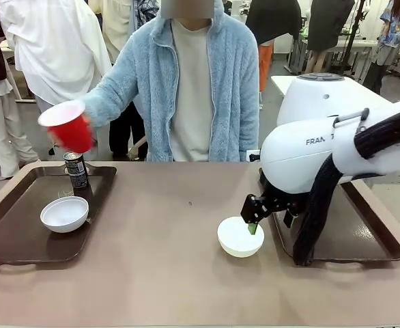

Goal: Prepare tableware on both trays.
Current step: Pick up a Picnic Bowl from the table and place it on a Handle tray.

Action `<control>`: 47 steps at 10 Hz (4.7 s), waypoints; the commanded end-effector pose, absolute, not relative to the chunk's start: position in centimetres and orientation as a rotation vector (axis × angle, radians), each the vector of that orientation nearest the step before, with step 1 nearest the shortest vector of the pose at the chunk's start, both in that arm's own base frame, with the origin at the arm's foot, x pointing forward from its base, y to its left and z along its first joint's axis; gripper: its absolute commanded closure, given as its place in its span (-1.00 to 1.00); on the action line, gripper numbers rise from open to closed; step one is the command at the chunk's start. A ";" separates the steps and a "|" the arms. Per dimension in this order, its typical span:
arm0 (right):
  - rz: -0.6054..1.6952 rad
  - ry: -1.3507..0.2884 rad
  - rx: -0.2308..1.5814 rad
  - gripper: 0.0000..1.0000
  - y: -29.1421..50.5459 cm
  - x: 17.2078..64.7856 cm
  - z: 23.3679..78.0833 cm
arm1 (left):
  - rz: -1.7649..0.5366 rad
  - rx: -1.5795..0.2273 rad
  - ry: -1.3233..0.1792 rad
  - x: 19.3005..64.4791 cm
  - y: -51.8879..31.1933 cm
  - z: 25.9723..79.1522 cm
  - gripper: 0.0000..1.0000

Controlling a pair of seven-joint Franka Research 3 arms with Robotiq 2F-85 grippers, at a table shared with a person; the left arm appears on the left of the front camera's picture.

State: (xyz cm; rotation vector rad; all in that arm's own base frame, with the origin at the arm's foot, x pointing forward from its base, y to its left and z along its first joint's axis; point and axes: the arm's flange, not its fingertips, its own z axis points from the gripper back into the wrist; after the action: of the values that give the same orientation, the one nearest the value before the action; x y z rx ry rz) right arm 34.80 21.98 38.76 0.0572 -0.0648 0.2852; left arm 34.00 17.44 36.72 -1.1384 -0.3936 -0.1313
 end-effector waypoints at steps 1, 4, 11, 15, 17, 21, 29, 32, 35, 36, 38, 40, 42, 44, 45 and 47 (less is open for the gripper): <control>0.255 -0.099 0.017 -1.00 23.2 36.5 37.9 | -0.133 -1.146 -0.404 34.0 17.5 36.9 -0.86; 0.261 -0.099 0.057 -1.00 23.1 37.6 36.6 | -0.133 -1.146 -0.404 34.0 17.5 36.9 -0.86; 0.268 -0.061 0.038 1.00 22.7 38.2 34.2 | -0.133 -1.146 -0.404 34.0 17.5 36.9 -0.86; 0.265 -0.056 0.033 1.00 22.9 38.2 34.5 | -0.133 -1.146 -0.404 34.0 17.5 36.9 -0.86; 0.247 -0.061 0.025 1.00 22.7 37.7 36.6 | -0.133 -1.146 -0.404 34.0 17.5 36.9 -0.86; 0.220 0.027 0.003 1.00 18.8 35.1 43.3 | -0.133 -1.146 -0.404 34.0 17.5 36.9 -0.86; 0.041 -0.071 0.095 1.00 5.8 36.3 39.5 | -0.133 -1.146 -0.404 34.0 17.5 36.9 -0.86; 0.045 -0.060 0.071 1.00 6.4 37.1 37.0 | -0.133 -1.146 -0.404 34.0 17.5 36.9 -0.86; 0.040 -0.044 0.046 1.00 6.8 37.4 35.9 | -0.133 -1.146 -0.404 34.0 17.5 36.9 -0.86; 0.045 -0.043 0.046 0.38 6.7 37.4 35.9 | -0.133 -1.146 -0.404 34.0 17.5 36.9 -0.86; 0.048 -0.044 0.053 -0.80 6.3 36.8 37.1 | -0.133 -1.146 -0.404 34.0 17.5 36.9 -0.86; 0.041 -0.041 0.055 -1.00 5.6 35.8 39.3 | -0.133 -1.146 -0.404 34.0 17.5 36.9 -0.86; 0.031 -0.009 0.047 -0.96 6.1 34.5 42.5 | -0.133 -1.146 -0.404 34.0 17.5 36.9 -0.86; 0.075 -0.015 0.030 -1.00 7.4 32.8 46.5 | -0.133 -1.146 -0.404 34.0 17.5 36.9 -0.86; 0.075 -0.029 0.031 -1.00 7.8 32.0 48.6 | -0.133 -1.146 -0.404 34.0 17.5 36.9 -0.86; 0.075 -0.019 0.064 -1.00 7.4 32.7 46.7 | -0.133 -1.146 -0.404 34.0 17.5 36.9 -0.86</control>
State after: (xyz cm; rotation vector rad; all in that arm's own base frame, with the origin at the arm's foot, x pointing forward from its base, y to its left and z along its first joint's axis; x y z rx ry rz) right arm 31.38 7.71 49.37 0.0603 -0.0433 0.0892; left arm 34.02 17.40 36.72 -1.1384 -0.3923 -0.1323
